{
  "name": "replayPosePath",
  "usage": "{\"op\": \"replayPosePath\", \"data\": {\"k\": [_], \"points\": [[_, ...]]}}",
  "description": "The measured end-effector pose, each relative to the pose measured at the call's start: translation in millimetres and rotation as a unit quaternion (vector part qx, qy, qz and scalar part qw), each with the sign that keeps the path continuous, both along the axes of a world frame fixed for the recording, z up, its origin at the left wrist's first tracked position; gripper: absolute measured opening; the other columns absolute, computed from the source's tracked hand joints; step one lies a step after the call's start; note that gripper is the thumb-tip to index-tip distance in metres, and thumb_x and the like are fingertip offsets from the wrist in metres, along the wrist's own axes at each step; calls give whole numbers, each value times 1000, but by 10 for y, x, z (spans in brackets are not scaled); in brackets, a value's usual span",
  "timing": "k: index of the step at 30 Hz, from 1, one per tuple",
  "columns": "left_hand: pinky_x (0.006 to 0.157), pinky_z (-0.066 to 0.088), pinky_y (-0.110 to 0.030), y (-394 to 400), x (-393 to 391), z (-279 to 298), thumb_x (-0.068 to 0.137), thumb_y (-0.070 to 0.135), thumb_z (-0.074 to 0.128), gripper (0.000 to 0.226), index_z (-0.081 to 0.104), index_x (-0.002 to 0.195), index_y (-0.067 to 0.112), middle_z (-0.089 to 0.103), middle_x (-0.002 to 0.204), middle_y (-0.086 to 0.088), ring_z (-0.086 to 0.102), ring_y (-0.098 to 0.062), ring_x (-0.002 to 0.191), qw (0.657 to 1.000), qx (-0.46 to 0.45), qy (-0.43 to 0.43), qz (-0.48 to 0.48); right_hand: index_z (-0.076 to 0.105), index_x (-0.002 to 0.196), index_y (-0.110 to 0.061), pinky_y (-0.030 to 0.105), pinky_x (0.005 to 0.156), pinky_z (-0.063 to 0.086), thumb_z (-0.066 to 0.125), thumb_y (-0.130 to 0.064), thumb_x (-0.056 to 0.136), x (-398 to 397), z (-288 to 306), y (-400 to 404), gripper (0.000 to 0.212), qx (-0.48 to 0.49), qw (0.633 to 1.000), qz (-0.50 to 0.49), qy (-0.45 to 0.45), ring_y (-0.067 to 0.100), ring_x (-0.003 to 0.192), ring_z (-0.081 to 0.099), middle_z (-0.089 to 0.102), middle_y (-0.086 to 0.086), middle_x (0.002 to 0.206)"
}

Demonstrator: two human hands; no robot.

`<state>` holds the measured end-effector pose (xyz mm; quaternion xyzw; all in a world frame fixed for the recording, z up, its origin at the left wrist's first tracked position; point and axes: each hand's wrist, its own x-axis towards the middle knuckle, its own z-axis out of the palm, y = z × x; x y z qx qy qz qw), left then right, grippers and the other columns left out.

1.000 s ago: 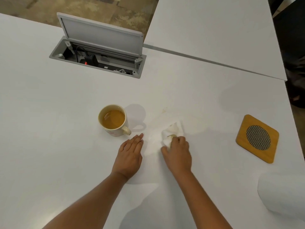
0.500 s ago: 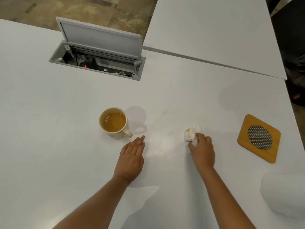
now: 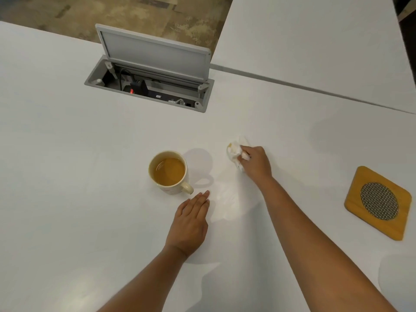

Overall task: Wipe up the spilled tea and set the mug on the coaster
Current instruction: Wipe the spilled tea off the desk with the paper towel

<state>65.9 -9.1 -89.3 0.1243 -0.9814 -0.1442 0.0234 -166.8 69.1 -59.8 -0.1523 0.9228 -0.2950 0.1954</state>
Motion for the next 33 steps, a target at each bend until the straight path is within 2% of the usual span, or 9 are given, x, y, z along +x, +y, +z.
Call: {"op": "replayPosePath", "data": {"k": [4,8,11,13,16,20,23,27,33], "points": [[103,32,-42,9,-4,21,79,11,57,42,59,121,12,56,133,-3,53,-20,122,1000,-9,-2,4,64,116,-23,32,84,47,62,-16,82,341,-14,-52,35,-1,994,107,-25,24,103,56,55,10,112],[103,32,-42,13,-2,34,78,10,62,43,59,121,11,56,133,-3,53,-20,122,1000,-6,-8,8,65,106,-22,30,77,46,61,-16,82,550,-39,223,25,18,984,173,-28,16,95,53,54,2,104],[101,37,-44,2,-10,56,81,10,50,39,60,119,9,57,132,-5,54,-22,121,1000,-19,-7,3,67,94,-23,30,73,43,61,-12,80,394,22,519,19,1,992,114,-50,16,87,54,55,4,96],[99,40,-45,0,-13,77,82,12,44,40,61,118,9,58,131,-6,55,-22,120,1000,-21,-11,0,68,100,-14,28,72,43,62,-8,80,283,50,788,21,-1,999,31,-27,22,88,59,59,9,96],[100,38,-45,6,-13,71,78,5,60,41,60,119,7,56,132,-7,54,-24,121,1000,-10,-8,1,65,105,-6,26,62,42,64,-6,81,293,67,1231,24,4,996,-94,6,30,80,61,59,9,90],[102,35,-47,9,6,56,75,3,63,47,58,122,7,55,133,-7,53,-25,122,1000,-3,-15,4,55,122,-15,36,75,47,60,-15,85,686,-12,1366,37,85,979,-183,8,37,93,59,52,18,110],[100,34,-49,7,12,74,75,3,59,47,58,122,7,56,133,-7,54,-25,121,1000,4,-25,2,52,126,-18,38,75,46,60,-15,84,992,-31,1130,43,93,978,-186,28,38,95,57,48,17,110],[104,31,-46,11,-2,106,83,10,45,44,54,126,7,53,136,-7,52,-25,123,998,44,-39,14,49,126,-20,31,72,42,57,-16,87,1056,-2,796,40,79,985,-156,12,32,98,55,46,11,113],[111,10,-35,7,9,94,93,46,25,59,26,143,15,33,150,-3,34,-19,136,994,94,-40,42,46,130,-31,30,78,46,52,-12,89,1122,3,349,46,79,996,-23,25,24,102,50,43,5,117]]}}
